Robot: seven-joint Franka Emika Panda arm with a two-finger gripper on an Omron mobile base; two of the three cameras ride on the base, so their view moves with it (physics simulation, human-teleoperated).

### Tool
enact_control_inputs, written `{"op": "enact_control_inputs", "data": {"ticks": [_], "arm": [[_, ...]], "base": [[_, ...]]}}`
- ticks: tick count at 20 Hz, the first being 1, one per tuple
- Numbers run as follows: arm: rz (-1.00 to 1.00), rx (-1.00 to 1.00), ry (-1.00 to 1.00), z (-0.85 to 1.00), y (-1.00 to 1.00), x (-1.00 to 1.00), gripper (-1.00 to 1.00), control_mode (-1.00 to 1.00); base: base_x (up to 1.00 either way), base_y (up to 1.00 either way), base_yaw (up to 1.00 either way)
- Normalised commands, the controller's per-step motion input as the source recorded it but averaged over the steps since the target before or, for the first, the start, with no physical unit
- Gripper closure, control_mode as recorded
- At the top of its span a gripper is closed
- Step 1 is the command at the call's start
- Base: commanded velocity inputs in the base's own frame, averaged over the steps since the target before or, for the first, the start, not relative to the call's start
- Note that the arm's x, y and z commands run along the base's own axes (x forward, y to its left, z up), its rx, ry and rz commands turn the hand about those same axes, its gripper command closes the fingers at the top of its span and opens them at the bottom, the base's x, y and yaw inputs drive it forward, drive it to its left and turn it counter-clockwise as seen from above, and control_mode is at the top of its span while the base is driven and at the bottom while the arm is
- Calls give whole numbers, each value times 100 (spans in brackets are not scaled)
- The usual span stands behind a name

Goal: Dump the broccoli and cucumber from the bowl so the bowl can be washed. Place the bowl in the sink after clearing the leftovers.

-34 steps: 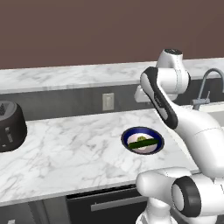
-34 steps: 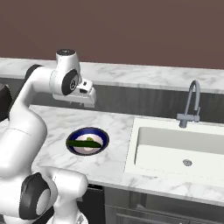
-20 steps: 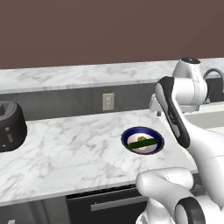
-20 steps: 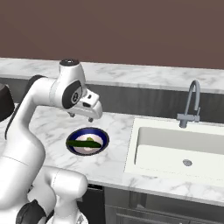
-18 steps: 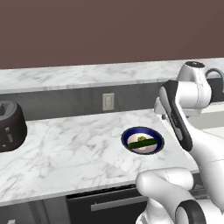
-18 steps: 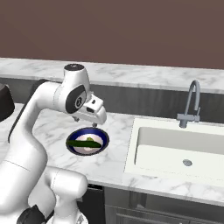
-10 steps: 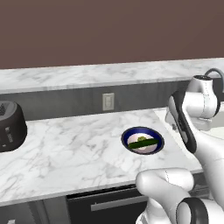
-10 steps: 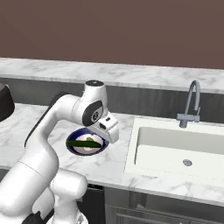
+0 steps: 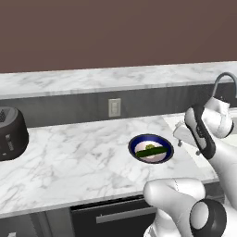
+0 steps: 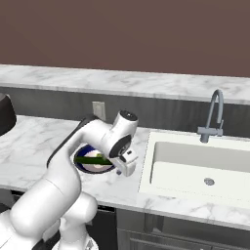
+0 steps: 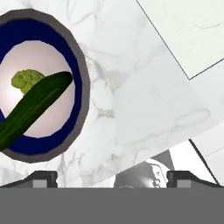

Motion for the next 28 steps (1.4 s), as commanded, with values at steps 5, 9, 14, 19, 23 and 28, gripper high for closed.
{"op": "enact_control_inputs", "data": {"ticks": [5,9,14,19,23,28], "arm": [[0,6,3,-49,16,27,-100,-100],[0,-1,3,-11,19,57,-100,-100],[-2,0,3,-30,26,40,-100,-100],[0,0,1,-54,3,8,-100,-100],[0,0,0,-30,5,8,-100,-100],[0,0,0,-16,7,20,-100,-100]], "base": [[0,0,0],[0,0,0],[0,0,0],[0,0,0],[0,0,0],[0,0,0]]}}
